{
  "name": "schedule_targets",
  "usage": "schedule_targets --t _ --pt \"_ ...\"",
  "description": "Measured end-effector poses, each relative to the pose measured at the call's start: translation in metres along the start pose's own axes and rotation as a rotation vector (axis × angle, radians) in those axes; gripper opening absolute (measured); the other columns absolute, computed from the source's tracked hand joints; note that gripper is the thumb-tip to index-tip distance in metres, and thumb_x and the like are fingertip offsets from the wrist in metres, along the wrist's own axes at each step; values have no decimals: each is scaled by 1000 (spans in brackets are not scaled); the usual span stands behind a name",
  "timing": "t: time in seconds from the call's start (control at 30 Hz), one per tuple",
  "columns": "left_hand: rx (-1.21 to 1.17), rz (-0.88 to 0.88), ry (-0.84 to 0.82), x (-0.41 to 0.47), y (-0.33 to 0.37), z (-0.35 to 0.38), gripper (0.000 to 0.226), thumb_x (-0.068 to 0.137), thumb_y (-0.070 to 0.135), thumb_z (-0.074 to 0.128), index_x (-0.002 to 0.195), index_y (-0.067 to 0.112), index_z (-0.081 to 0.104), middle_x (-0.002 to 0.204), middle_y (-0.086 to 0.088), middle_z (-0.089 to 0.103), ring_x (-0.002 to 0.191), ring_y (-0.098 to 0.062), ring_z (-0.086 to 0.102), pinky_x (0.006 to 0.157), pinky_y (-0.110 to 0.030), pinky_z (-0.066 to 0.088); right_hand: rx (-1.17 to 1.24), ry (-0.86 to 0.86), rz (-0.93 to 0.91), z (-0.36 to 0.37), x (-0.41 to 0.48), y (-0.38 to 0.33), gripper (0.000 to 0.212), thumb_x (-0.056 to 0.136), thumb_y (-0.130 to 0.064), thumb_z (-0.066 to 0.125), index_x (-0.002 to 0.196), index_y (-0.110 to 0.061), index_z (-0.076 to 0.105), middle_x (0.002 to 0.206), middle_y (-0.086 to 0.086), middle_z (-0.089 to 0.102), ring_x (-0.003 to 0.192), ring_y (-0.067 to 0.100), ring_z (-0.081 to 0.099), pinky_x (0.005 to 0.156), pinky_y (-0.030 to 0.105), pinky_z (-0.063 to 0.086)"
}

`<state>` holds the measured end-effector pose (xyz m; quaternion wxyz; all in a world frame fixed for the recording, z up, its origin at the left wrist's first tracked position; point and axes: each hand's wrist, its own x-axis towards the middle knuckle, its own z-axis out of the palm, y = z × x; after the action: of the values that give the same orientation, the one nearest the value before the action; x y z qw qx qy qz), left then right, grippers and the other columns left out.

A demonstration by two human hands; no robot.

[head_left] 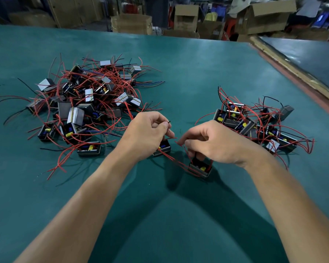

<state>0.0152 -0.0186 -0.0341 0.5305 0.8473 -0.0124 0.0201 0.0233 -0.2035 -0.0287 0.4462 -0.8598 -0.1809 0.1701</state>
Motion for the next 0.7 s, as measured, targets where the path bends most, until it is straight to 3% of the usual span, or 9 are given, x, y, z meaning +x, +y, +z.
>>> schedule_targets --t 0.1,0.3,0.57,0.7 --pt "27 18 14 0 -1 0 19 97 13 54 83 15 66 76 6 75 63 -5 59 62 -19 47 -45 0 23 1 1 0 27 99 -10 51 84 -19 72 60 -4 66 55 16 53 56 26 46" --pt "-22 67 -53 -2 -1 -1 15 92 7 62 82 14 70 72 1 74 67 -6 65 73 -24 53 -24 -42 67 4 1 -2 37 105 -22 45 75 -18 66 55 -7 62 49 11 48 47 19 40" --pt "-123 113 -149 -5 4 -2 7 85 1 71 81 6 70 78 -12 74 73 -17 67 73 -29 54 50 -12 66 3 1 0 31 104 -27 49 90 -12 72 65 0 71 53 11 61 53 23 51" --pt "-99 124 -153 -5 2 -3 11 86 3 71 82 13 71 74 -5 74 67 -9 67 67 -26 54 135 18 55 3 3 1 19 103 -19 52 96 -7 64 69 9 74 53 17 64 52 28 54"
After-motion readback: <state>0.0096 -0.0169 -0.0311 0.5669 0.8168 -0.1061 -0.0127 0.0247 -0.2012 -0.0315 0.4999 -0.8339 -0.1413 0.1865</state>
